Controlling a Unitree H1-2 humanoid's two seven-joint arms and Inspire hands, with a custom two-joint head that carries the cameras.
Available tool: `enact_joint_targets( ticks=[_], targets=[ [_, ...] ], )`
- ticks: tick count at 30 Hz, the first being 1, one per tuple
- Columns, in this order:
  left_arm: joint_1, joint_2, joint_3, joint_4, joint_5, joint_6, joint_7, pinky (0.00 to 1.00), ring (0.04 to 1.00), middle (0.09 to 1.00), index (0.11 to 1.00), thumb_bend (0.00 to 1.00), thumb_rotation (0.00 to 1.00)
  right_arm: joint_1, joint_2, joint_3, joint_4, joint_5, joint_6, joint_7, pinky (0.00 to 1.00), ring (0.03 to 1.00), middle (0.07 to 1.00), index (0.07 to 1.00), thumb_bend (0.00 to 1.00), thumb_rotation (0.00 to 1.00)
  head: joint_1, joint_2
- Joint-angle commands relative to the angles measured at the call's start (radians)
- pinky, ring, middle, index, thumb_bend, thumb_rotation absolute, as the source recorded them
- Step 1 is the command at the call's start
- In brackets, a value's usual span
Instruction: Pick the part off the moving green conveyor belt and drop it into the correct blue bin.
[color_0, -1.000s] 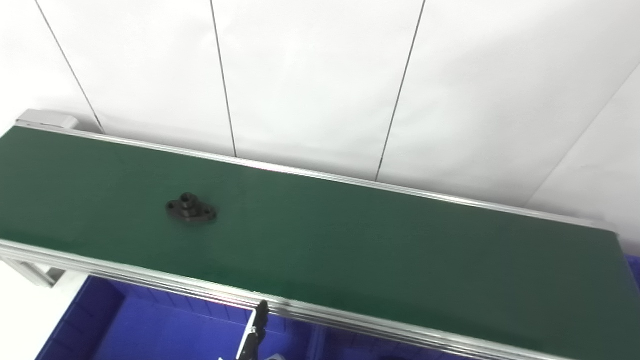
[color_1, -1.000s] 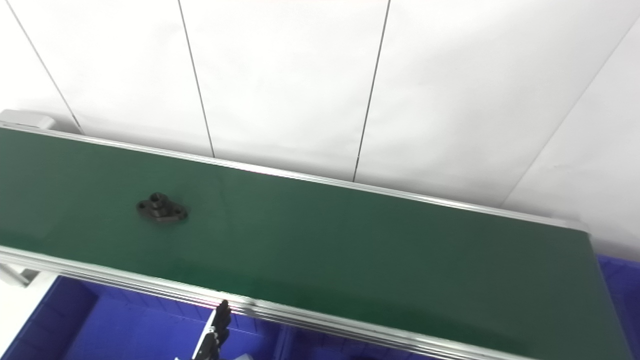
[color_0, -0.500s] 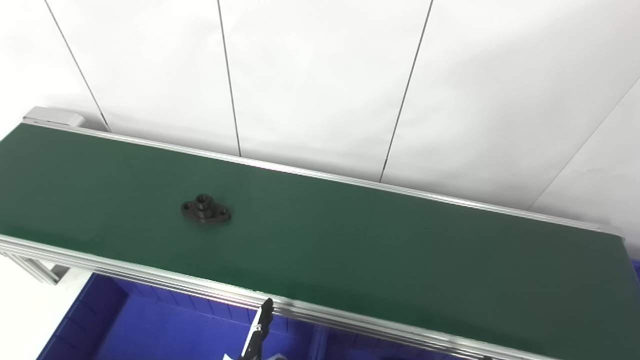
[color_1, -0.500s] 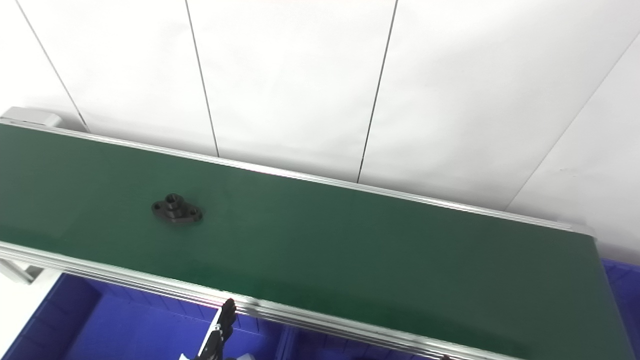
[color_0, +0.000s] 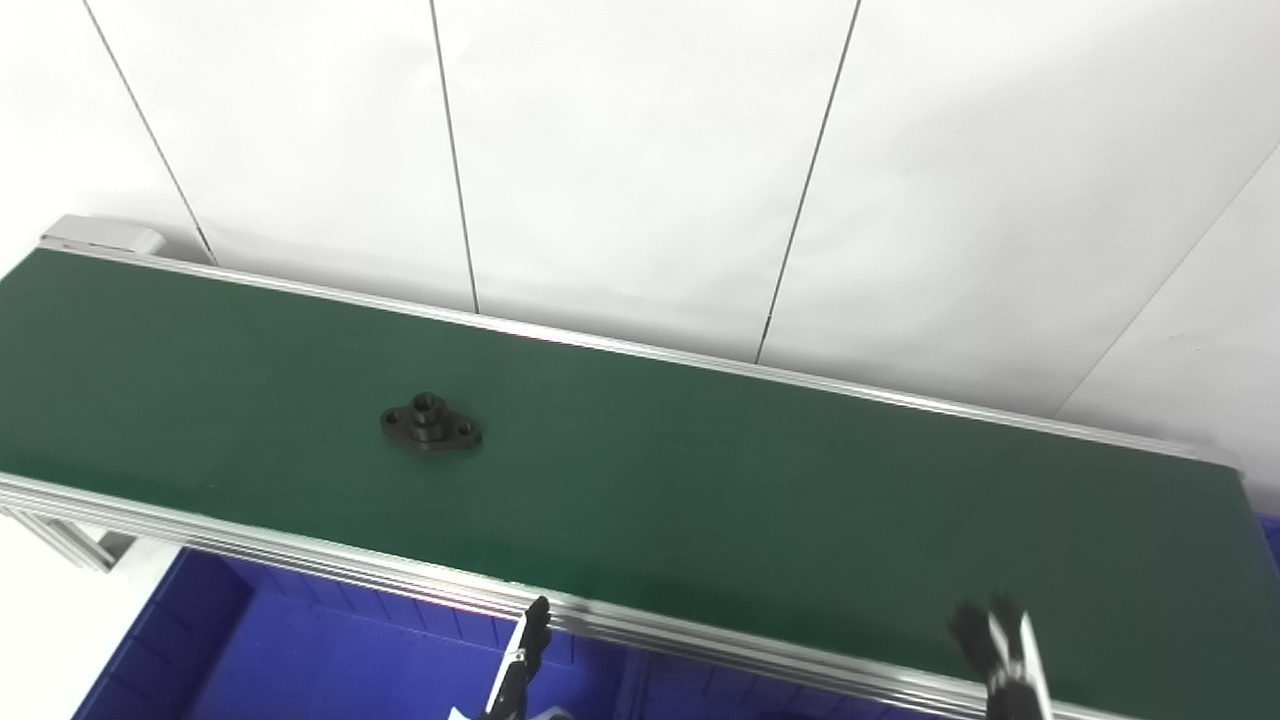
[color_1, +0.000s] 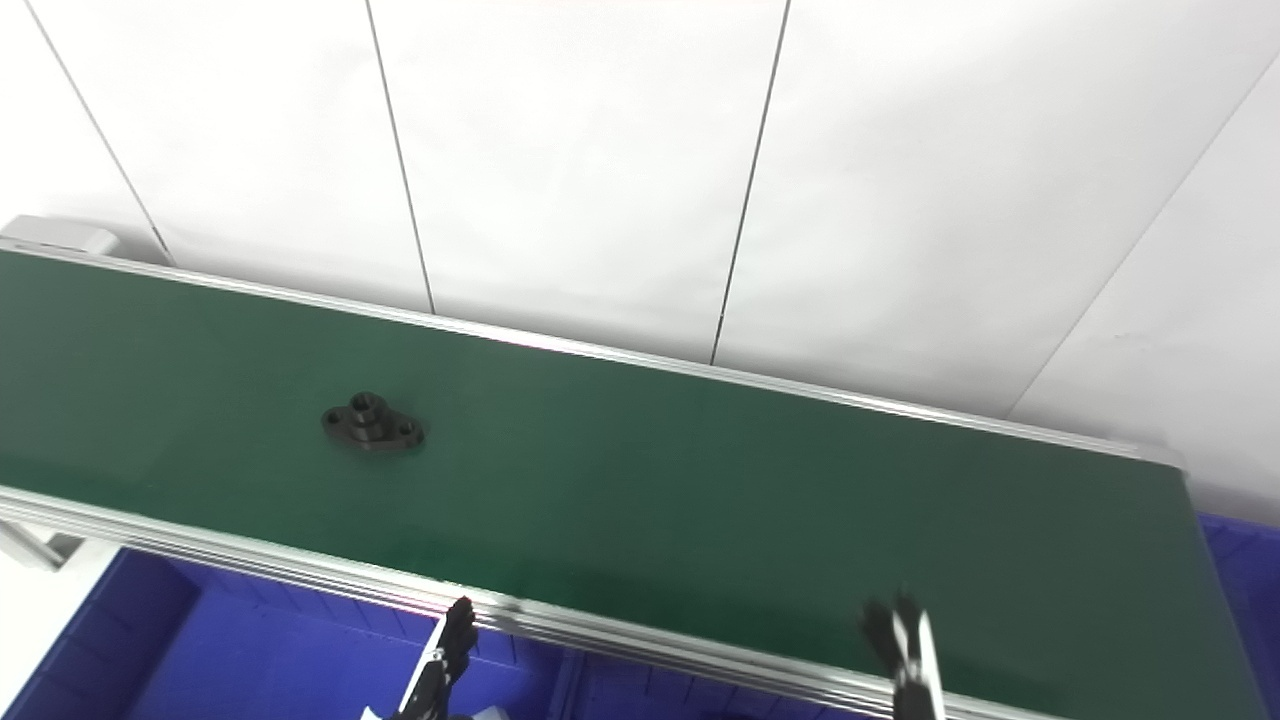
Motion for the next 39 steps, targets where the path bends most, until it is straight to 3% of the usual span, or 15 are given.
enact_joint_targets(
  ticks=[1,11,15,18,27,33,39],
  targets=[
    [-0.006,-0.027,-0.03,-0.018,0.013,-0.039,0.021,0.99,0.978,1.0,1.0,0.67,0.93,-0.035,0.02,0.008,-0.047,-0.024,0.014,0.007,0.84,0.886,0.918,0.997,0.82,0.8,-0.003,0.001],
    [-0.006,-0.027,-0.036,-0.019,0.018,-0.039,0.019,1.0,0.985,1.0,1.0,0.67,0.92,-0.294,0.039,0.022,-0.062,-0.107,0.181,0.062,0.78,0.887,0.906,0.962,0.89,0.81,-0.026,0.011],
    [-0.002,-0.036,-0.039,-0.021,0.016,-0.039,0.02,1.0,0.986,1.0,1.0,0.67,0.91,-0.386,0.006,0.011,-0.053,-0.358,0.199,0.069,0.7,0.851,0.885,0.925,0.9,0.9,-0.025,0.011],
    [-0.008,-0.034,-0.045,-0.014,0.016,-0.04,0.026,1.0,0.986,1.0,1.0,0.67,0.91,-0.432,-0.004,0.017,-0.045,-0.455,0.227,0.081,0.68,0.829,0.868,0.897,0.9,0.92,-0.024,0.004],
    [-0.024,-0.021,-0.054,-0.003,0.02,-0.04,0.038,0.99,0.986,1.0,1.0,0.69,0.91,-0.595,0.019,0.08,0.044,-0.592,0.34,0.155,0.87,0.868,0.884,0.905,0.94,0.82,-0.019,-0.014],
    [-0.014,-0.005,-0.053,-0.017,0.018,-0.04,0.042,1.0,0.986,1.0,1.0,0.7,0.91,-0.694,0.05,0.145,0.141,-0.703,0.437,0.201,0.93,0.898,0.889,0.91,0.99,0.87,-0.021,-0.026],
    [0.0,0.01,-0.046,-0.035,0.038,-0.039,0.046,0.94,0.96,1.0,1.0,0.68,0.92,-0.787,0.093,0.209,0.264,-0.776,0.499,0.196,1.0,0.893,0.867,0.902,1.0,0.91,-0.044,-0.03]
  ],
)
